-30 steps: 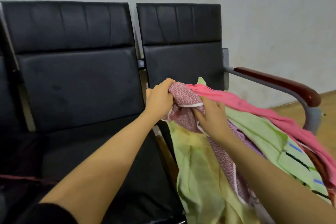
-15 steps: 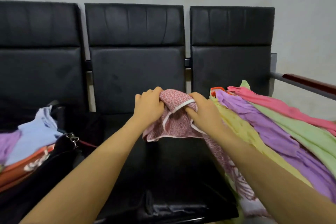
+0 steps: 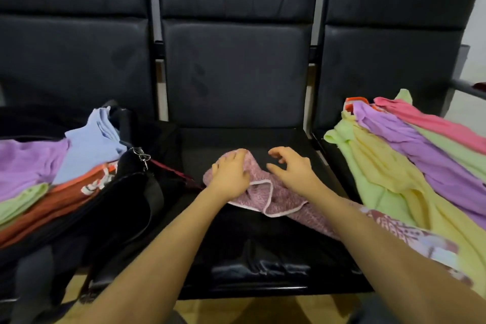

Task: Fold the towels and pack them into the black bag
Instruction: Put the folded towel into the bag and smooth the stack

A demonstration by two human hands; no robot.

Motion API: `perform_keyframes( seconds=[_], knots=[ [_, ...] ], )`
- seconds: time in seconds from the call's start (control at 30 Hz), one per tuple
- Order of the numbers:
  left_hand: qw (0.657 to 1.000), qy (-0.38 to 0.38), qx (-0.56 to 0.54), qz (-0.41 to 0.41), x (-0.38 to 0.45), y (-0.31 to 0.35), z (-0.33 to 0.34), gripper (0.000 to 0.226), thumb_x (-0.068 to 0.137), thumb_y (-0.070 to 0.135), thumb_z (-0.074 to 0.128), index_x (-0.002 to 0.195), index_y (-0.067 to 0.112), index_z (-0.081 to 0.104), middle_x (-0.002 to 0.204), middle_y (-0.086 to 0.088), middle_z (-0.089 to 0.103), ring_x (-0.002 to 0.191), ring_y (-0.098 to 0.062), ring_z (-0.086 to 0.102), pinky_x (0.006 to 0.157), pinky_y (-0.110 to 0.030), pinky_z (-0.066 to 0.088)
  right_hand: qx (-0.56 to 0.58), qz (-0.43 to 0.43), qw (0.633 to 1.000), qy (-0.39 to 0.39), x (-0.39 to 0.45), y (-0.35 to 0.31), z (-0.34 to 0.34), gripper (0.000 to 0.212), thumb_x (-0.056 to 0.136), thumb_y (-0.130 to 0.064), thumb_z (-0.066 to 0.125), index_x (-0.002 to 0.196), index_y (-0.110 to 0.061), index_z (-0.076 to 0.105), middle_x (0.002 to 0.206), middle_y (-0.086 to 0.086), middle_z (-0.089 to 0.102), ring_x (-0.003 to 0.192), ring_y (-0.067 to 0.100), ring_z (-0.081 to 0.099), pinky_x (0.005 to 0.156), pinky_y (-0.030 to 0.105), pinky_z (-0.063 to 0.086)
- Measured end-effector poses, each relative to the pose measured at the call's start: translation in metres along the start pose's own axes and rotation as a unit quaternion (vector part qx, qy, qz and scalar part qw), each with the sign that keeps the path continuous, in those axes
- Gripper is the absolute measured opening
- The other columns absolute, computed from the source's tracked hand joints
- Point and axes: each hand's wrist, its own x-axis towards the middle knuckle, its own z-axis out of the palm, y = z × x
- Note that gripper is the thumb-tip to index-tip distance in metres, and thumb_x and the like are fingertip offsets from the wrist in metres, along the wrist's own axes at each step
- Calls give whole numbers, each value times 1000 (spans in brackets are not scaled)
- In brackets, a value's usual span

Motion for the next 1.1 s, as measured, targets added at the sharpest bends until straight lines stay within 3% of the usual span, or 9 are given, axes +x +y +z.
perform_keyframes(
  seconds=[0.1,0.17,0.33,0.6,0.7,0.77,0.87,0.97,1.1],
  knots=[
    [999,-36,5,3,-8,4,28,37,95,21,44,131,14,43,135,-9,42,126,-31,36,105,-42,26,-79,-21,995,-55,-8,20,9,28,95,-36,51,120,-29,59,119,-9,60,112,12,56,99,33,31],
    [998,-55,34,11,-10,6,44,37,94,23,43,130,12,44,133,-10,44,126,-31,37,106,-42,26,-145,-30,981,-123,-14,32,17,36,97,-42,45,131,-32,51,129,-10,56,121,11,50,99,34,26],
    [986,-83,132,53,-6,-3,72,49,96,26,41,143,18,34,144,-5,39,132,-28,33,111,-41,19,-186,-12,952,-244,-17,59,33,53,99,-48,34,149,-32,26,156,-10,25,144,9,18,114,35,9],
    [979,-52,187,57,15,-37,81,54,100,22,32,151,18,17,157,-3,20,143,-23,20,116,-39,8,-161,16,953,-255,8,52,69,57,103,-42,22,153,-26,1,160,-11,-4,146,8,-8,114,38,-15],
    [983,-21,177,43,16,-44,76,51,98,20,36,148,15,24,153,-6,26,140,-25,26,114,-38,14,-108,11,968,-225,15,46,75,57,102,-41,28,153,-26,8,160,-10,5,146,8,-2,115,40,-13],
    [984,23,176,33,16,-46,72,43,94,17,44,136,13,35,140,-8,37,128,-25,37,108,-35,24,-75,-11,983,-165,13,43,74,53,99,-41,38,149,-26,24,155,-9,23,143,12,13,113,35,-3],
    [982,45,182,20,17,-47,71,34,93,16,47,125,12,41,128,-6,44,120,-24,41,104,-34,28,-73,-88,992,-51,10,37,67,32,92,-44,52,120,-29,48,122,-12,43,114,11,35,93,24,13],
    [979,18,202,37,15,-43,73,30,94,16,43,124,11,46,130,-4,47,126,-24,37,109,-37,21,-98,-123,983,-93,9,32,64,30,84,-52,59,99,-27,52,105,-13,42,101,9,32,85,26,14],
    [982,25,183,45,10,-43,76,28,95,16,41,123,14,46,129,-1,49,126,-20,40,106,-34,23,-183,-165,959,-143,4,33,73,21,90,-44,54,102,-26,54,105,-12,42,107,12,35,92,29,15]
  ],
)
